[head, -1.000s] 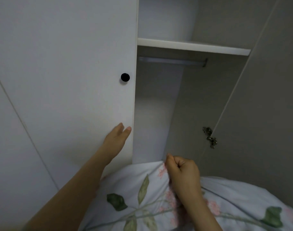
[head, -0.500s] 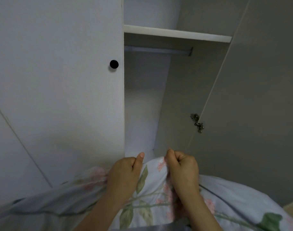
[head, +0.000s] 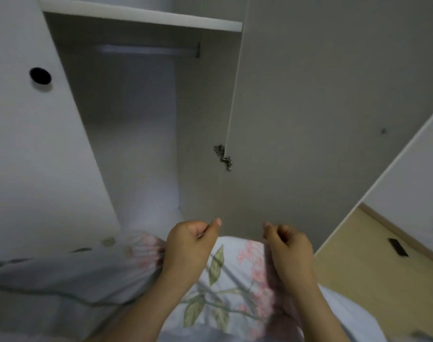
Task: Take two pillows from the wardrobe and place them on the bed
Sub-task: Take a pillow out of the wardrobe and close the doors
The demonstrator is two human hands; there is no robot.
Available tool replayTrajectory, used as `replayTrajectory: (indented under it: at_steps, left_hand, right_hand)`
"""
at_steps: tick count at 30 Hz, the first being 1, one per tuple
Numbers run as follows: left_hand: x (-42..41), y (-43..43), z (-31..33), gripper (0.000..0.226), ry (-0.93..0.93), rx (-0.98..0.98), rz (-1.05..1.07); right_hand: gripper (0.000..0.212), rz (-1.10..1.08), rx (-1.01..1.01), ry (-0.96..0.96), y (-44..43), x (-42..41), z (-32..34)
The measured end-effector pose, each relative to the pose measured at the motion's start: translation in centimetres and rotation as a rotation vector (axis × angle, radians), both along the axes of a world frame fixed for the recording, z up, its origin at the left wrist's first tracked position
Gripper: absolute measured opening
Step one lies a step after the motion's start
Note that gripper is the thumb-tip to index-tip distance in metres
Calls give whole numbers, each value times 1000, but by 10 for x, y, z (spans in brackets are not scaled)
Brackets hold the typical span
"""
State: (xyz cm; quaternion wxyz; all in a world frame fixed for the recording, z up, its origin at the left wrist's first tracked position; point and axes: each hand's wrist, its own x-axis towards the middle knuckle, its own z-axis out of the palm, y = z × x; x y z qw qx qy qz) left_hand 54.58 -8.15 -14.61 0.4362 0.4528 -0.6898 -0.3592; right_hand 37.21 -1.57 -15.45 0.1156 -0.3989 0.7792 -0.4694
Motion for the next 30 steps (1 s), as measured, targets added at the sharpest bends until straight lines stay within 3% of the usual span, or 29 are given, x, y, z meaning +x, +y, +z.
replayTrajectory:
  at_steps: [4, 7, 9, 12, 13, 16, 20, 30]
  left_hand:
    - [-29, 7, -5, 55, -79, -30, -72]
    - [-44, 10, -10, 56, -128, -47, -106]
    - [-53, 13, -13, 55, -148, -47, -132]
    - [-61, 16, -16, 55, -156, -33, -150]
    - [-62, 17, -17, 55, -159, -35, -151]
    - [-65, 20, -18, 55, -166, -36, -164]
    - [-65, 24, -22, 54, -175, -29, -163]
    - [-36, 25, -37, 48, -201, -11, -100]
  right_hand:
    - [30, -295, -141, -20, 26, -43, 1]
    - [17, -373, -192, -57, 34, -62, 1]
    - [20, -395, -191, -85, 36, -73, -1]
    - [41, -341, -145, -106, 36, -85, -1]
    - [41, -284, -134, -100, 34, -85, 0]
    - [9, -178, -130, -25, 32, -85, 1]
    - [24, -223, -142, -4, 32, -81, 2]
    - [29, -101, -136, 11, 40, -39, 2]
